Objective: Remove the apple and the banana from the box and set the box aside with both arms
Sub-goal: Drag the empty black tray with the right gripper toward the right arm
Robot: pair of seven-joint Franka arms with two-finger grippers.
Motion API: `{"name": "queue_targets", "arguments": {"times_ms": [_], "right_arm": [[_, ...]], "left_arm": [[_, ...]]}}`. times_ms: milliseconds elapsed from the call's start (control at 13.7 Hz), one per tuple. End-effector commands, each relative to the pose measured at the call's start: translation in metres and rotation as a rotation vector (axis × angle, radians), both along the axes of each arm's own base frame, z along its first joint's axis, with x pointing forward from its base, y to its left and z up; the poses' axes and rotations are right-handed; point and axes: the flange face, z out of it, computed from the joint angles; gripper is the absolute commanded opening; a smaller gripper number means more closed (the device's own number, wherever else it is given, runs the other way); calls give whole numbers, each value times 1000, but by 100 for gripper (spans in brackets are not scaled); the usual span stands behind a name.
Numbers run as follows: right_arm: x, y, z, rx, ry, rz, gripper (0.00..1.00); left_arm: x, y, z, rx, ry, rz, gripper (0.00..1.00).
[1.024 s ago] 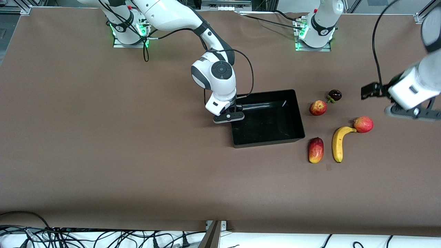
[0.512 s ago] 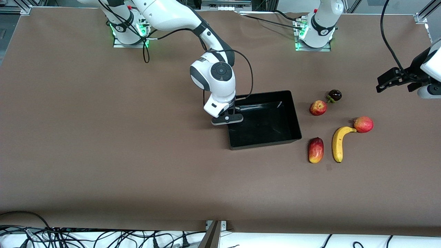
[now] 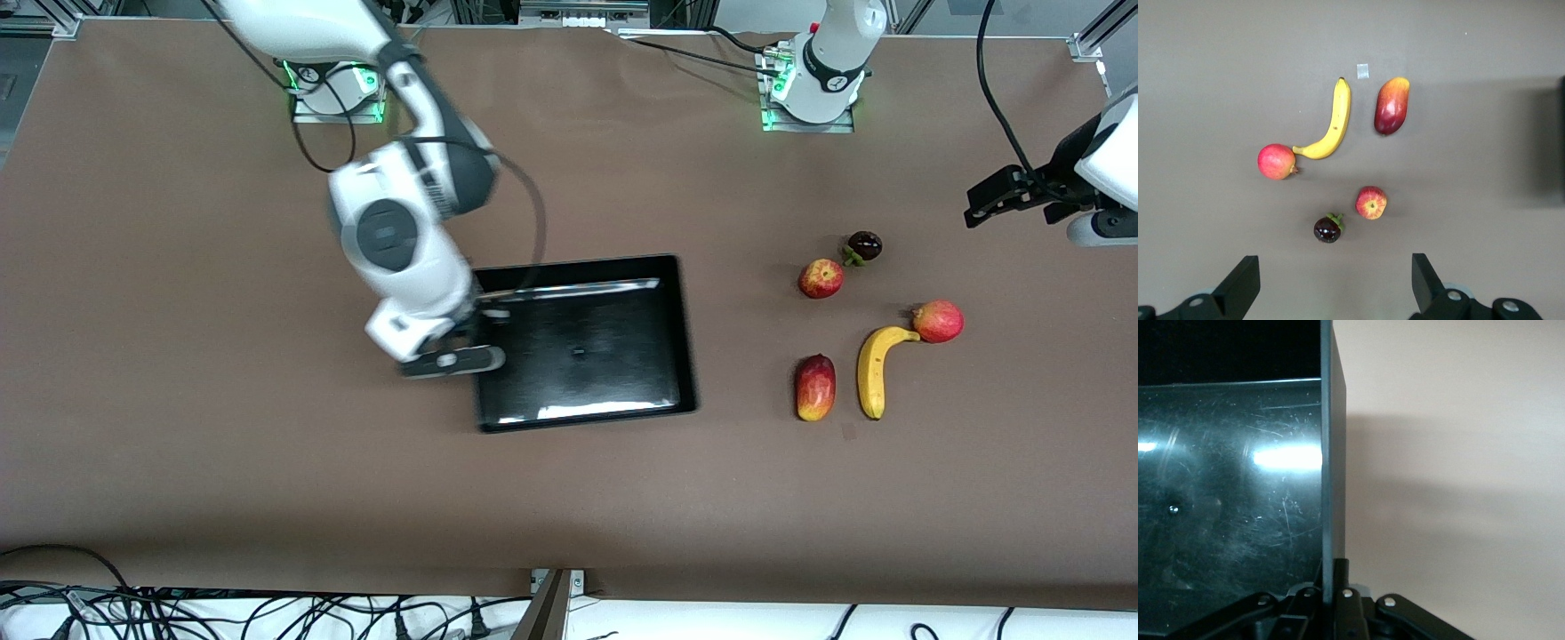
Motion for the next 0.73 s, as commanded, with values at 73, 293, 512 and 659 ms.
{"name": "queue_targets", "arguments": {"times_ms": [73, 293, 512, 659], "right_arm": [[13, -91, 4, -29, 27, 75, 0], [17, -178, -15, -57, 28, 118, 0], [2, -249, -47, -60, -8, 166, 0], [-5, -293, -67, -58, -29, 205, 0]], "left_arm": [[-3, -5, 7, 23, 7, -1, 100], [-2, -5, 11, 24, 5, 0, 100], [0, -4, 9, 23, 7, 0, 100], [0, -5, 9, 23, 7, 0, 100]]}}
